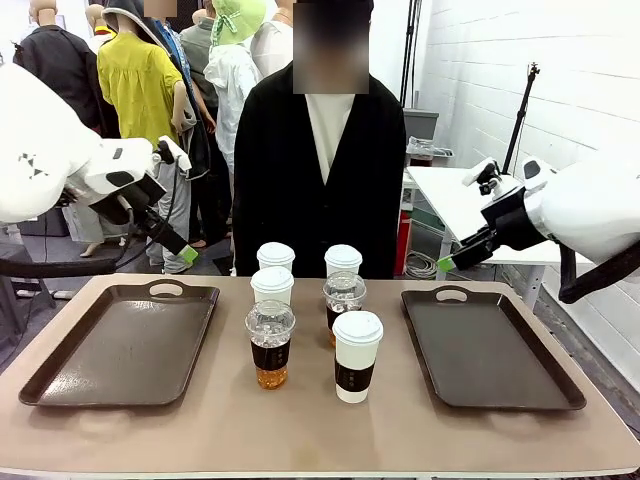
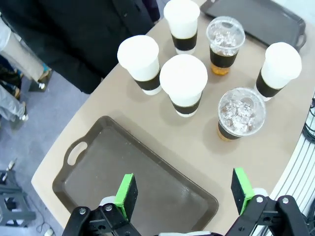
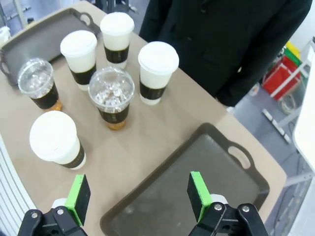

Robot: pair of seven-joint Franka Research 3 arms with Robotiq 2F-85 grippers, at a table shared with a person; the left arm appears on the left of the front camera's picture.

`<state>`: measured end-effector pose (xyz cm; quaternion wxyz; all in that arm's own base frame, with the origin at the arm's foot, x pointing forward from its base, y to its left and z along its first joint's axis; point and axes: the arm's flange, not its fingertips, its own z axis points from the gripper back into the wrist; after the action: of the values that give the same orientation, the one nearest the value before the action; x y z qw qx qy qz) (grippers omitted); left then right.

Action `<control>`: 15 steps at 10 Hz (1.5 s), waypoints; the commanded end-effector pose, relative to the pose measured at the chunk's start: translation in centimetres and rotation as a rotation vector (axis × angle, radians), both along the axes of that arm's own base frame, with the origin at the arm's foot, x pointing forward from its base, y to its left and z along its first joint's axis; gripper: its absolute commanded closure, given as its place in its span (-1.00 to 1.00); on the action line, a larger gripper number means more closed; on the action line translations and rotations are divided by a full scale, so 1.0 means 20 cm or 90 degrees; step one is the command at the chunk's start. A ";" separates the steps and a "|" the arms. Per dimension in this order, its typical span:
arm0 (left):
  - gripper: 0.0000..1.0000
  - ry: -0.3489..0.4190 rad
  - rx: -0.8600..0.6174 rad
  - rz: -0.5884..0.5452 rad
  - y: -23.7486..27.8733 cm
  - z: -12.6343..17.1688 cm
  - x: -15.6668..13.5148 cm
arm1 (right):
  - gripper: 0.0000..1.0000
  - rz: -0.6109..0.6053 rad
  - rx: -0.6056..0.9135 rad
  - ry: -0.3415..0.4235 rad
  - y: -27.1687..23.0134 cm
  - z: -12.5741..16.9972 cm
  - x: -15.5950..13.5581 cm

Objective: Distribute the coffee onto the tray.
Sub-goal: Pick up one iced Americano and place it on the right Handle tray.

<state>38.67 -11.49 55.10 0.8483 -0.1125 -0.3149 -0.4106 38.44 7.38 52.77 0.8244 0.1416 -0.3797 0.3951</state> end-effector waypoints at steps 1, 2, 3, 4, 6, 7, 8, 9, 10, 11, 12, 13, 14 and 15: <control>-1.00 -0.036 -0.056 -0.030 0.08 -0.06 0.00 | -1.00 0.022 0.050 -0.018 -0.04 -0.12 -0.04; -1.00 -0.052 -0.077 -0.026 0.11 -0.06 0.00 | -1.00 0.027 0.062 -0.020 -0.05 -0.13 -0.04; -1.00 -0.064 -0.096 -0.031 0.11 -0.06 -0.01 | -1.00 0.034 0.078 -0.022 -0.06 -0.14 -0.05; -1.00 -0.069 -0.099 -0.028 0.11 -0.06 -0.01 | -1.00 0.028 0.070 -0.020 -0.05 -0.14 -0.05; -1.00 -0.096 -0.107 0.004 0.09 -0.06 0.01 | -1.00 -0.019 0.037 -0.013 -0.01 -0.14 -0.02; -1.00 -0.059 -0.083 -0.006 0.11 -0.01 -0.01 | -1.00 0.019 0.058 -0.004 -0.06 -0.03 0.03; -1.00 -0.059 -0.083 -0.006 0.11 -0.01 -0.01 | -1.00 0.019 0.058 -0.004 -0.06 -0.03 0.03; -1.00 -0.059 -0.083 -0.006 0.11 -0.01 -0.01 | -1.00 0.019 0.058 -0.004 -0.06 -0.03 0.03; -1.00 -0.059 -0.083 -0.006 0.11 -0.01 -0.01 | -1.00 0.019 0.058 -0.004 -0.06 -0.03 0.03; -1.00 -0.059 -0.083 -0.006 0.11 -0.01 -0.01 | -1.00 0.019 0.058 -0.004 -0.06 -0.03 0.03; -1.00 -0.059 -0.083 -0.006 0.11 -0.01 -0.01 | -1.00 0.019 0.058 -0.004 -0.06 -0.03 0.03; -1.00 -0.059 -0.083 -0.006 0.11 -0.01 -0.01 | -1.00 0.019 0.058 -0.004 -0.06 -0.03 0.03; -1.00 -0.059 -0.083 -0.006 0.11 -0.01 -0.01 | -1.00 0.019 0.058 -0.004 -0.06 -0.03 0.03; -1.00 -0.059 -0.083 -0.006 0.11 -0.01 -0.01 | -1.00 0.019 0.058 -0.004 -0.06 -0.03 0.03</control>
<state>38.56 -9.39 54.79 0.8211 -0.1500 -0.3829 -0.3959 38.98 6.25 52.24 0.8126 0.1754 -0.3965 0.3895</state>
